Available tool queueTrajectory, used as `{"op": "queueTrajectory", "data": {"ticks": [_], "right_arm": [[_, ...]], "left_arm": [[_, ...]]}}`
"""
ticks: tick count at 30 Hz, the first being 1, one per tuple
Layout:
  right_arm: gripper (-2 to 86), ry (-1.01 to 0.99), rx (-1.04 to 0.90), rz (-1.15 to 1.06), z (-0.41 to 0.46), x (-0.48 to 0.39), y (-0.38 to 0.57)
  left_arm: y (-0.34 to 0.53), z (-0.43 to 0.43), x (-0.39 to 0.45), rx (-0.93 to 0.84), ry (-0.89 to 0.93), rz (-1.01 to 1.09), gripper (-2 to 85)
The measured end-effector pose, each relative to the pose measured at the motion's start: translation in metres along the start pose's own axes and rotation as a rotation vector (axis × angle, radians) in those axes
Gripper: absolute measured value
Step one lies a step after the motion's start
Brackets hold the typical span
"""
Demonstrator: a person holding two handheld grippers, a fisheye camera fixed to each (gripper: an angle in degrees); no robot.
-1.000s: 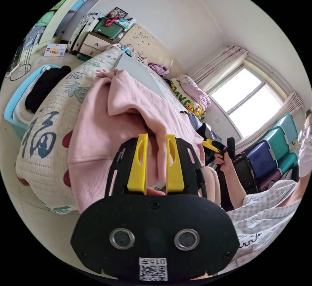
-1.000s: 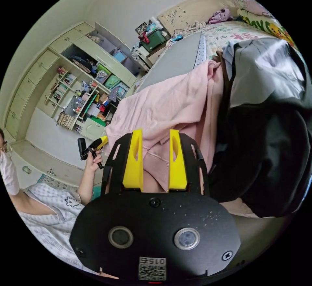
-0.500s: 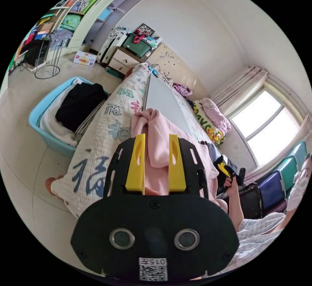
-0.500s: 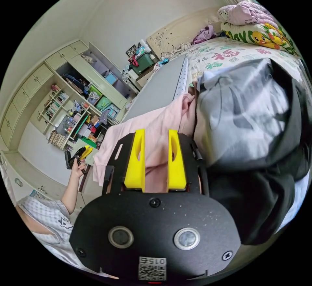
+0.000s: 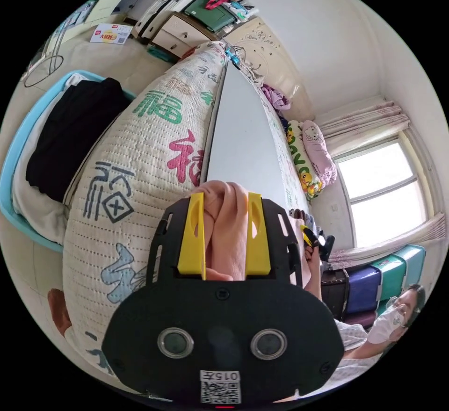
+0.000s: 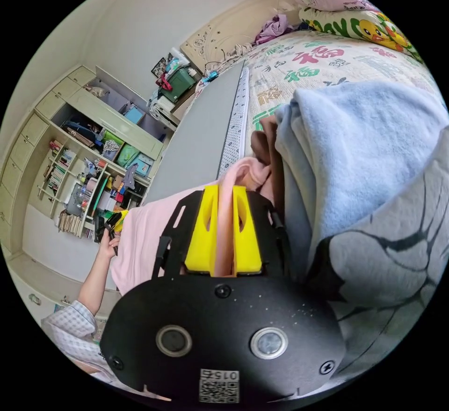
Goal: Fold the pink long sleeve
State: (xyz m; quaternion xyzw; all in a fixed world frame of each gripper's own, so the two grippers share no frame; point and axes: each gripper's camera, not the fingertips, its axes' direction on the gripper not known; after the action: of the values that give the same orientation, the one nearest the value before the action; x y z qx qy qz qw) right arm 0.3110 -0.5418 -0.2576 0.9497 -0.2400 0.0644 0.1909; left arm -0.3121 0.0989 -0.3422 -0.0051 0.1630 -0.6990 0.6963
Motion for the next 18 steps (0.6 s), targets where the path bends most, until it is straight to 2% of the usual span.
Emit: {"op": "queueTrajectory", "data": {"ticks": [4,8,9,12,13,18], "right_arm": [[3.3,0.004,0.045,-0.008,-0.009,-0.005,0.000],[2.8,-0.025,0.066,-0.005,-0.019,-0.001,-0.001],[2.7,-0.026,0.066,-0.005,-0.020,-0.001,-0.002],[2.7,-0.023,0.062,-0.009,-0.019,0.004,-0.003],[2.8,-0.022,0.062,-0.009,-0.018,0.005,-0.003],[3.0,-0.021,0.059,-0.006,-0.013,0.018,0.000]], "left_arm": [[0.000,-0.023,-0.041,0.122,0.245,-0.141,8.3],[0.011,-0.048,-0.054,0.266,0.414,-0.152,3.6],[0.013,-0.057,-0.052,0.274,0.381,-0.148,3.5],[0.009,-0.058,-0.038,0.101,0.171,-0.136,5.0],[0.006,-0.054,-0.034,0.040,0.154,-0.127,5.7],[-0.013,-0.035,-0.030,0.010,0.218,-0.174,10.4]]}}
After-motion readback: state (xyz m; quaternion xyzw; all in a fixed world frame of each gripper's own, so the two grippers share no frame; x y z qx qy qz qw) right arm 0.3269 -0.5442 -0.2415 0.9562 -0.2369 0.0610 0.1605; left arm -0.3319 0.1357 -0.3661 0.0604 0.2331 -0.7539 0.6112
